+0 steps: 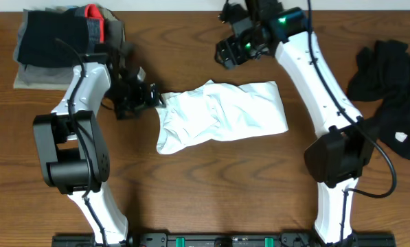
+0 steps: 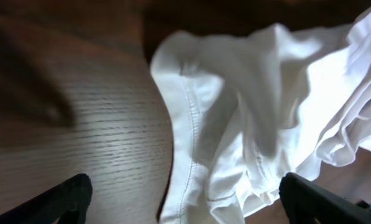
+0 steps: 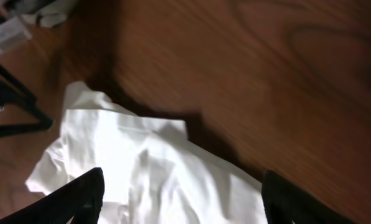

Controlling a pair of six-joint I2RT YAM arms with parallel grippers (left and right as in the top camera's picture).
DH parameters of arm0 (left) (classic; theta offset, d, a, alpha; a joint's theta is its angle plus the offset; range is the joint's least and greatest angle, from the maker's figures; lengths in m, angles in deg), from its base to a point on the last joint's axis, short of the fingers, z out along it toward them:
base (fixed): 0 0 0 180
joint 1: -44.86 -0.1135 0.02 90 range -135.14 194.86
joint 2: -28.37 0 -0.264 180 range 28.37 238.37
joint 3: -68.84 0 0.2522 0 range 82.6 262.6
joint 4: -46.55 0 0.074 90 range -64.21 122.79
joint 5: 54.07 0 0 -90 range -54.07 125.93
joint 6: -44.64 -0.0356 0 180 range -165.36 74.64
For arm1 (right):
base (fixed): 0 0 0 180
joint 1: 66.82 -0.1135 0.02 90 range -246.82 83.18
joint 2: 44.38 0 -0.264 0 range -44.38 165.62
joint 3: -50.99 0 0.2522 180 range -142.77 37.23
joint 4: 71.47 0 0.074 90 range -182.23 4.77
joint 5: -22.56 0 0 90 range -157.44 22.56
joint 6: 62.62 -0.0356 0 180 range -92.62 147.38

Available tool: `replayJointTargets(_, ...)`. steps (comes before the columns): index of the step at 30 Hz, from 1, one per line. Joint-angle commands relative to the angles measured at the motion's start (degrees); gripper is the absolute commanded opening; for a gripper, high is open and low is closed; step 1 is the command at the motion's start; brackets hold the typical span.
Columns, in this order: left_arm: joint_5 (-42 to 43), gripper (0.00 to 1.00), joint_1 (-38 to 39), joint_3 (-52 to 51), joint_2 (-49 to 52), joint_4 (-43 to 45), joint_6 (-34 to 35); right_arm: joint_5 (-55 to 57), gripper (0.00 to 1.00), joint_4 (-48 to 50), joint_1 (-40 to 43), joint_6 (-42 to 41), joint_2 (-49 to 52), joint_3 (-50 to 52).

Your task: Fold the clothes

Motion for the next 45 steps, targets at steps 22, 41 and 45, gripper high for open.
replayJointTargets(22,14.14,0.97,5.14,-16.65,0.66,17.38,-15.8,0.85,0.78,-3.02,3.63,1.03,-0.79,-0.68)
replayJointTargets(41,8.98,0.06,-0.17,-14.99,-1.01,15.74,-6.73,2.73,0.45,-6.45,3.63,-0.28,-0.76,-0.11)
replayJointTargets(45,8.96,0.06,-2.01,-14.99,-6.05,14.93,-6.71,-2.4,0.01,-6.1,3.65,-1.95,-0.76,3.04)
